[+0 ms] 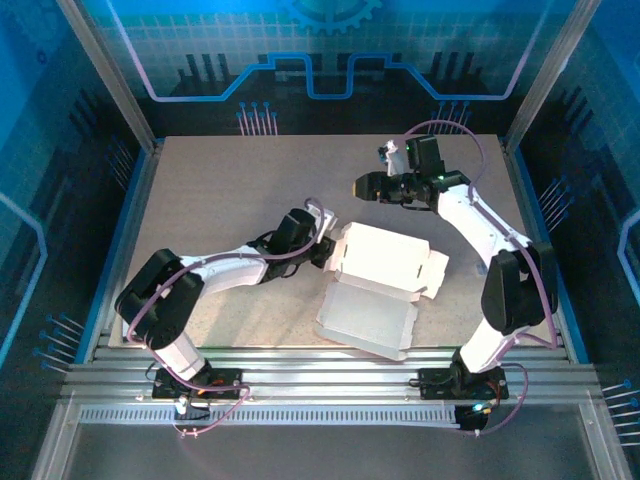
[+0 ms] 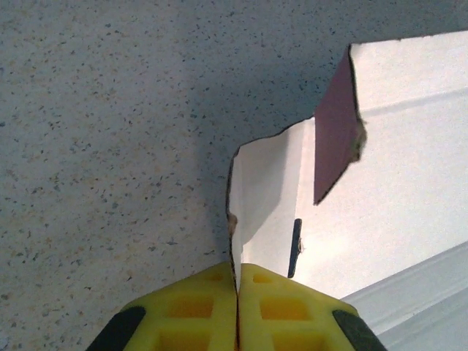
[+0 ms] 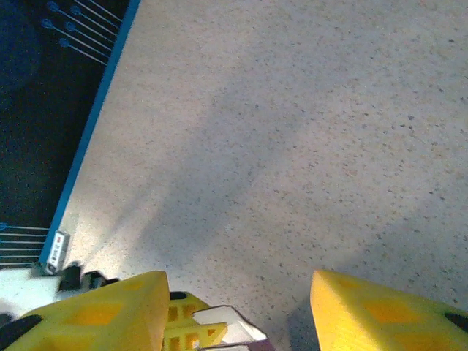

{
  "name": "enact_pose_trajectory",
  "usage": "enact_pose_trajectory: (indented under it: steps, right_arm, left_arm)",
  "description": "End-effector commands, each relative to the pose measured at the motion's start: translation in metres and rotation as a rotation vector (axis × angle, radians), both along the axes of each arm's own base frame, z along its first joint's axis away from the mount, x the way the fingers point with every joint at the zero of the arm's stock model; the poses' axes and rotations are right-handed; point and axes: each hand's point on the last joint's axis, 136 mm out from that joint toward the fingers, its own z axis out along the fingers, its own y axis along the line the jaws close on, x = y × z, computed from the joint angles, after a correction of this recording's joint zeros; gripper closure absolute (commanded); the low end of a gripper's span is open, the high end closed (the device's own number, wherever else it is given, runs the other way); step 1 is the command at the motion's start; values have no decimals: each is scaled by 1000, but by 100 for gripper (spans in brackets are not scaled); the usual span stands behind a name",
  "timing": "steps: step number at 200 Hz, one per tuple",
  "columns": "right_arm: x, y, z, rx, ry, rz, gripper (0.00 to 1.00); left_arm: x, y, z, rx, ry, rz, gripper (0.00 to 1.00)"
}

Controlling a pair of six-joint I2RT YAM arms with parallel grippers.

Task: Fold the paper box

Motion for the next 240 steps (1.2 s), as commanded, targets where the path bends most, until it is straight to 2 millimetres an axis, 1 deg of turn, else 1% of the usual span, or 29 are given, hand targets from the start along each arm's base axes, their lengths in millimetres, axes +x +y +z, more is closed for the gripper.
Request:
enact_pose_trajectory:
  steps: [1,31,63,89,116,135,171,205,240]
  right_arm:
    - [3,-13,-10,-54,26,-37,45]
    - [4,-25,-22,-97,41,-105,46]
    - [5,-35,-34,-127,39,-172,47]
    - [6,-30,-36,-99,41,-162,48]
    - [7,-23,-36,-62,36,-140,48]
    - [7,-21,-36,-36,29,-134,48]
    - [7,-14,-50,9,47,-121,48]
    - [6,-12,-53,19,40,-110,48]
    - [2,-8,-64,47,43,-86,48]
  left_arm:
    - [6,-2,21,-13,-118,18,100]
    - [14,-2,31,-30,-193,51,98]
    - [32,0,45,-24,-292,108,98]
    - [48,-7,48,-31,-350,118,96]
    - [58,-16,42,-35,-347,120,96]
    - [59,-19,37,-46,-335,117,96]
    - [54,-17,31,-66,-316,119,95]
    - [48,-14,26,-82,-299,120,95]
    - [43,-15,21,-100,-279,113,93]
